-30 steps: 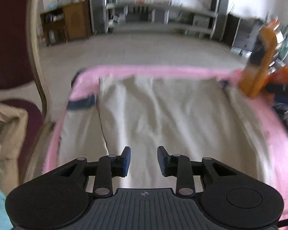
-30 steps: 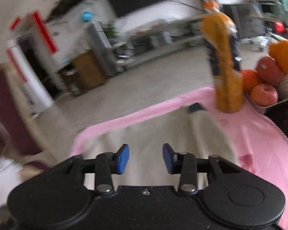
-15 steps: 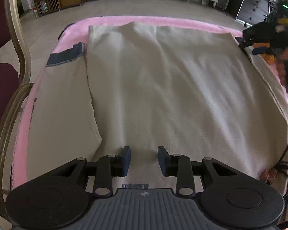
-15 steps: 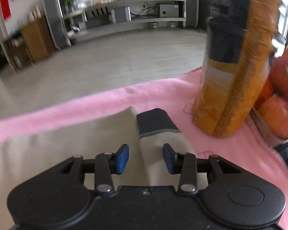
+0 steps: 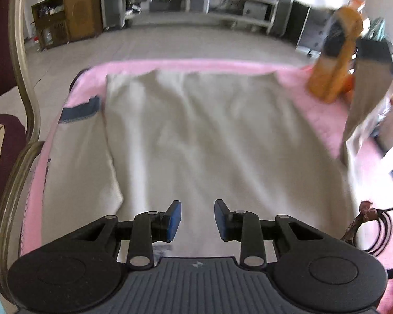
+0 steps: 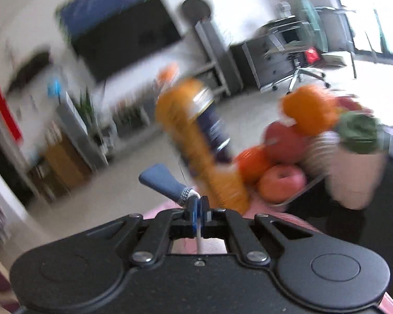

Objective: Fold clothes
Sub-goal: 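Grasp the dark sweatshirt cuff with the right gripper and lift it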

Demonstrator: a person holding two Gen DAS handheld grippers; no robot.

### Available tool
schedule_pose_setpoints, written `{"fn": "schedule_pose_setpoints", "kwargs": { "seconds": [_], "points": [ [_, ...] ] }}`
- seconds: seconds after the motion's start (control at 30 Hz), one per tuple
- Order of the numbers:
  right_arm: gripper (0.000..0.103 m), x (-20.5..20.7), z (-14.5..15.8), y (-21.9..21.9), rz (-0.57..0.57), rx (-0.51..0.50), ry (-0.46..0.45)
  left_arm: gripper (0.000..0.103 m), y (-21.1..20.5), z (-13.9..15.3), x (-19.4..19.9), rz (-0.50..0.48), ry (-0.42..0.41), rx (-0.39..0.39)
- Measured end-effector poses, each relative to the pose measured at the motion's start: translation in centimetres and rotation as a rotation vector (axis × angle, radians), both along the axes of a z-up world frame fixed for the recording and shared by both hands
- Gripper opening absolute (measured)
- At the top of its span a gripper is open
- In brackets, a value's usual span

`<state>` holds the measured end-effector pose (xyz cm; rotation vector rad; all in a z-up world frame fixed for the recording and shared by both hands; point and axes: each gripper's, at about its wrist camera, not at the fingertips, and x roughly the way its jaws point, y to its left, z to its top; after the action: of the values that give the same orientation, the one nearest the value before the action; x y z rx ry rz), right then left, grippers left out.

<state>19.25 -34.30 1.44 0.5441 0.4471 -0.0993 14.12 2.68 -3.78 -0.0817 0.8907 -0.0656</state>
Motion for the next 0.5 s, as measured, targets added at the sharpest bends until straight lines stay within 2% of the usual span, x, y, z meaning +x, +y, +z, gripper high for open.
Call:
{"fn": "schedule_pose_setpoints", "kwargs": {
  "seconds": [0.03, 0.17, 0.33, 0.5],
  "points": [
    [0.002, -2.4, 0.8, -1.8, -0.020, 0.044, -0.036, 0.029, -0.6, 0.7, -0.8, -0.009, -0.014, -0.015],
    [0.002, -7.4, 0.2, -9.1, -0.132, 0.211, -0.137, 0.029, -3.9, 2.5, -3.5, -0.069, -0.027, -0.028],
    [0.002, -7.9, -3.3, -15.8, -0.231, 0.190, -0.090, 0.029, -8.8, 3.6, -4.8, -0.147, -0.013, -0.005],
    [0.002, -6.7, -6.9, -22.1, -0.294, 0.296, -0.009, 0.029, -14.0, 2.8, -4.4, -0.230, 0.026, 0.050]
  ]
}}
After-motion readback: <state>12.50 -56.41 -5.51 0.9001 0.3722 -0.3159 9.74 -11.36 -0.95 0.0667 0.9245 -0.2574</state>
